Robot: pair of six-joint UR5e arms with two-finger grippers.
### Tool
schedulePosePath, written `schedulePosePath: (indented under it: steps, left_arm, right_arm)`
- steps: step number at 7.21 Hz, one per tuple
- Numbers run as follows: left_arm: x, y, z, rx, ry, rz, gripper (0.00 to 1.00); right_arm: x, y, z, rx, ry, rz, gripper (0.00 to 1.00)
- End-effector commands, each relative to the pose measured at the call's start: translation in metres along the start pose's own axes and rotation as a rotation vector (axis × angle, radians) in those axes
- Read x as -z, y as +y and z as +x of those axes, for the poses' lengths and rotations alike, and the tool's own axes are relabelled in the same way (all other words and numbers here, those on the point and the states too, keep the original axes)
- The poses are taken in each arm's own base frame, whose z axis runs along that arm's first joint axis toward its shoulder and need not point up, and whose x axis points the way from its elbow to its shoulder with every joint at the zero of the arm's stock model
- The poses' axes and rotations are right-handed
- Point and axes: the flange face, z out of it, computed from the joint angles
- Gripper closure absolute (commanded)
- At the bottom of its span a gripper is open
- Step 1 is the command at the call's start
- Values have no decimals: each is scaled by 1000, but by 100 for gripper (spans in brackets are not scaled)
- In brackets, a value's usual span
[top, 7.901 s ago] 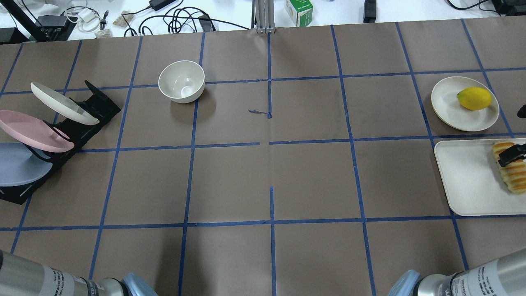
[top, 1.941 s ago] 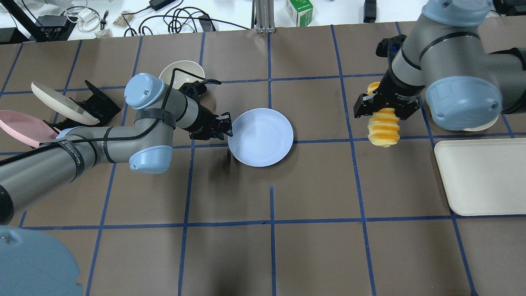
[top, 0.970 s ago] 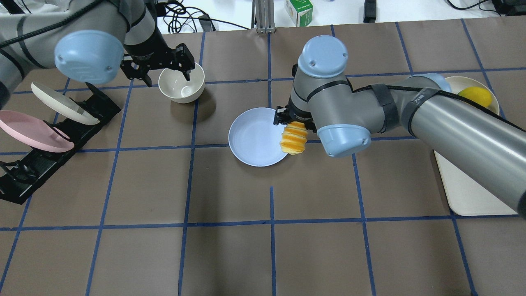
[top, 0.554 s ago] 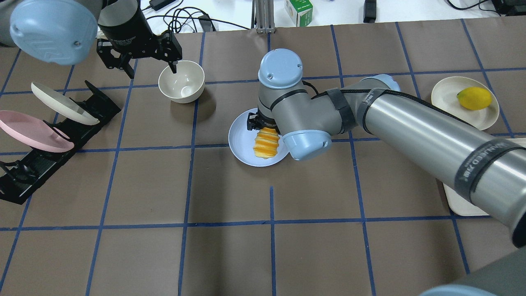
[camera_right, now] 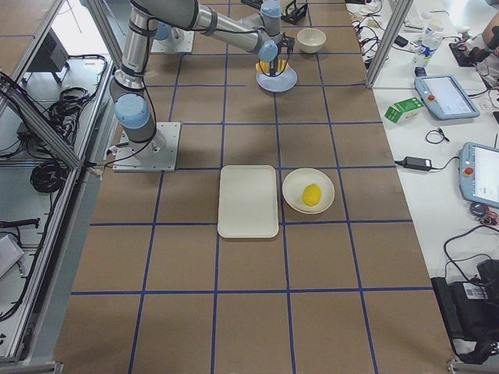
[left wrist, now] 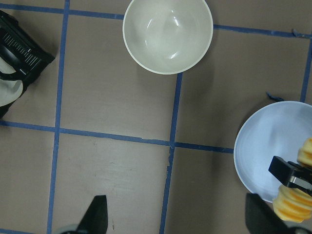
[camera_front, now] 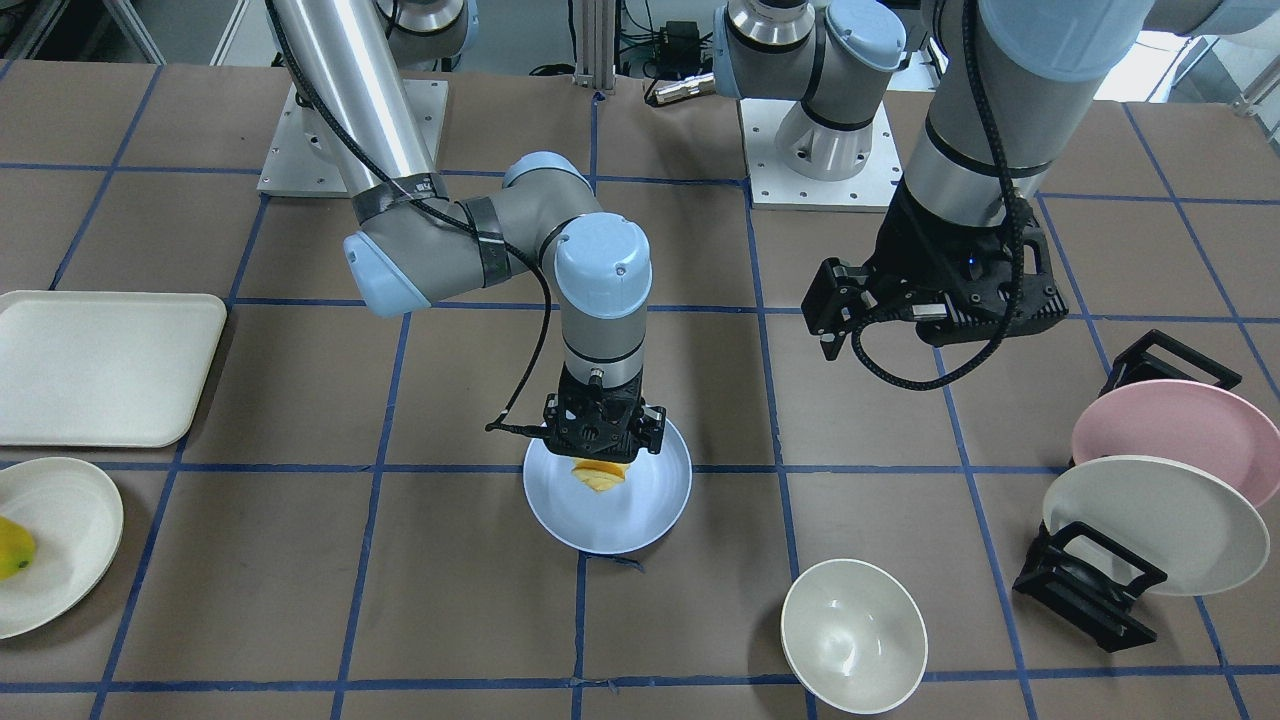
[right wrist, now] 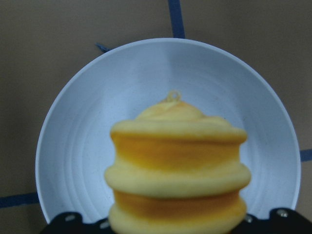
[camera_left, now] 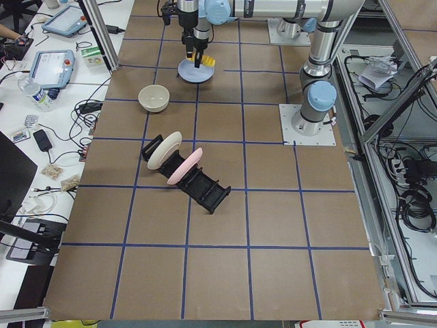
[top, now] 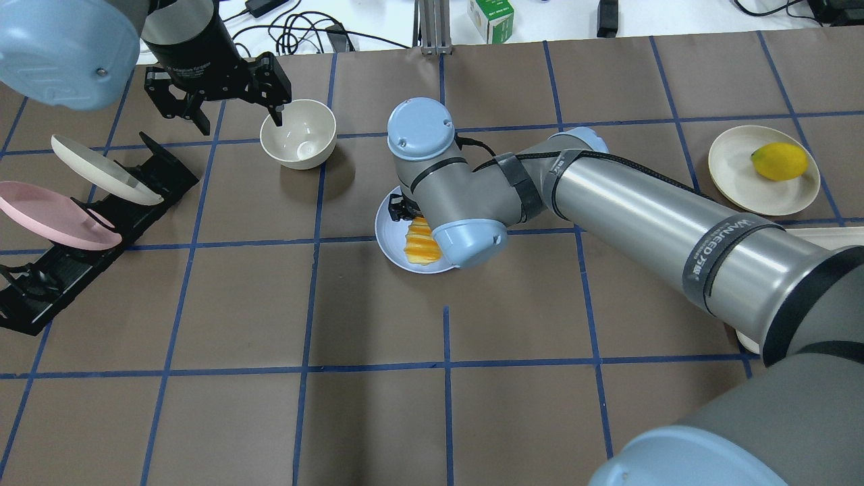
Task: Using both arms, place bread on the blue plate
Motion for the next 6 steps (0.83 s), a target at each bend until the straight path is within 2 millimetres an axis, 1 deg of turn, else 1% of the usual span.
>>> schedulePosePath:
  steps: [1, 3, 4, 5, 6]
  left_arm:
    - [1, 8, -2, 1, -3, -25, 0]
    - [2, 8, -4, 4, 0, -22, 0]
    - [1, 8, -8, 11, -3, -30, 0]
    - [1, 8, -14, 22, -6, -38, 0]
    - [4, 7, -17, 30, -1, -33, 0]
  right_arm:
    - [-7, 1, -1, -5, 5, -7, 41]
    - [-9, 1, -2, -11, -2, -12, 35]
    - [-10, 1, -2, -9, -3, -14, 33]
    - [-10, 1, -2, -8, -3, -14, 25]
    - [-9, 1, -2, -9, -4, -13, 13]
